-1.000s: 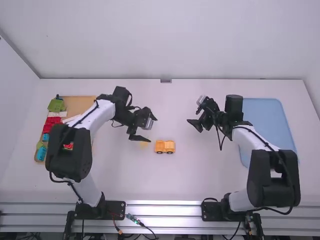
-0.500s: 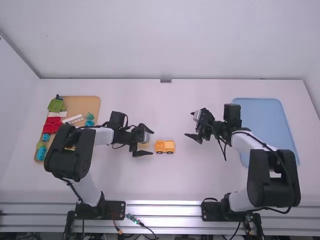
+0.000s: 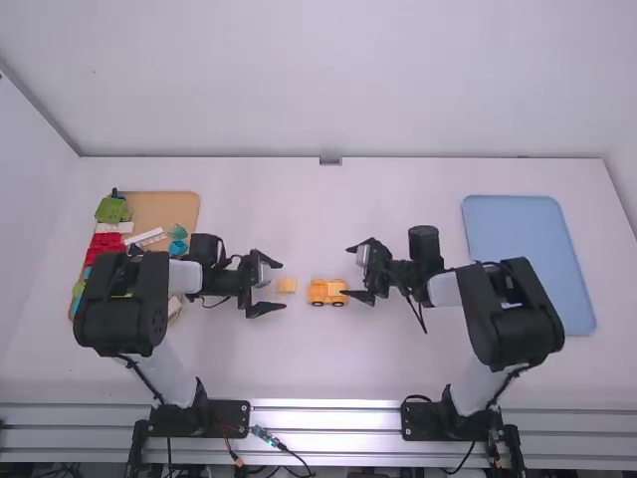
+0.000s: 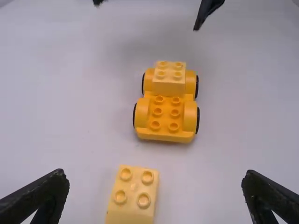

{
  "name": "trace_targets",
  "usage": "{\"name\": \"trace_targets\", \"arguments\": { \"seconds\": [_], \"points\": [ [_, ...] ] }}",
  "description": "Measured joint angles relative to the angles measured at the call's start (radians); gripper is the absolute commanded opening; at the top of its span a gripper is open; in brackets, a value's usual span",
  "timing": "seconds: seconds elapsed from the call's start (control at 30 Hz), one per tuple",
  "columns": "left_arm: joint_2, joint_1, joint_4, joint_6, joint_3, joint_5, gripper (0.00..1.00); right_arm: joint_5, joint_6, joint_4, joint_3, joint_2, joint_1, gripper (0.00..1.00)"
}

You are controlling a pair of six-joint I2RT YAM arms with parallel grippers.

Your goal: Assemble lego blocks to make yellow taxi

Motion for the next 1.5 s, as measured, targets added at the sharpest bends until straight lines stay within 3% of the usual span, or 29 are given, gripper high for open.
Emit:
{"name": "trace_targets", "arguments": {
  "seconds": [0.2, 0.7, 1.0, 1.23, 1.5],
  "points": [
    [0.083, -0.037, 0.09, 0.028, 0.0, 0.007, 0.99, -0.01, 0.0, -0.001, -0.001, 0.062, 0.031, 0.99],
    [0.209, -0.049, 0.088, 0.002, 0.093, -0.001, 0.95, -0.046, 0.0, 0.072, -0.057, 0.127, 0.031, 0.99],
    [0.245, -0.049, -0.164, 0.094, 0.202, 0.008, 0.96, 0.041, 0.054, 0.203, -0.104, 0.127, 0.098, 0.99],
    [0.245, -0.049, -0.166, 0.169, 0.209, 0.01, 0.87, 0.115, 0.098, 0.205, -0.081, 0.128, 0.154, 0.99],
    [0.245, -0.049, -0.026, 0.113, 0.169, 0.011, 0.72, 0.104, 0.12, 0.216, -0.003, 0.24, 0.134, 0.99]
  ]
}}
